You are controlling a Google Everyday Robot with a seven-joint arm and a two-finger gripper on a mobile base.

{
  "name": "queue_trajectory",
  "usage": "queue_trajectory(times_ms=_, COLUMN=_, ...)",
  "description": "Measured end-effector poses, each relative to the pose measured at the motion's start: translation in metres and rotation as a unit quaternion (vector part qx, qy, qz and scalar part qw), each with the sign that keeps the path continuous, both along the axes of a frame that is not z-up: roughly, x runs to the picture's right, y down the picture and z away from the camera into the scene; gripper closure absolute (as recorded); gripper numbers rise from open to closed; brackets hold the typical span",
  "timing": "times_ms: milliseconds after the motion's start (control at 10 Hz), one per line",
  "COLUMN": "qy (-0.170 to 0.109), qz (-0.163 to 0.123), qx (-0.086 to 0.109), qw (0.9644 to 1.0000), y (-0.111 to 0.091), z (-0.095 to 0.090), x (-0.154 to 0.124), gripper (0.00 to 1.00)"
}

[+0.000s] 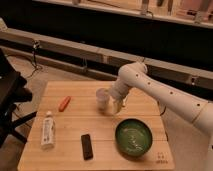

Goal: Place the ceramic cup in the ceramic bowl

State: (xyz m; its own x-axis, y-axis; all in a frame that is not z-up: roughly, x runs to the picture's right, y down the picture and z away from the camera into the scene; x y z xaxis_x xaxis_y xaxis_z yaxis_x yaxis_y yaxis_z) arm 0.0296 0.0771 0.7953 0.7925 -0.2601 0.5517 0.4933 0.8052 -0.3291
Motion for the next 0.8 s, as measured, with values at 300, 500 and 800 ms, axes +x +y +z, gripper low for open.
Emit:
queue_trajectory(times_ms=300, qy=0.009, qz=-0.008, qx=0.002, qw=0.9999, y=0.001, z=0.008, x=0.003, gripper=0.20)
queue_trajectory(times_ms=500, qy=0.015, qz=-0.006, qx=-0.002, qw=0.9999, y=0.001, z=0.018, x=0.003, gripper=0.20)
queue_trajectory(times_ms=800, qy=0.023, qz=-0.012, qx=-0.016, qw=0.9995, y=0.006, z=0.034, x=0.003, gripper=0.20)
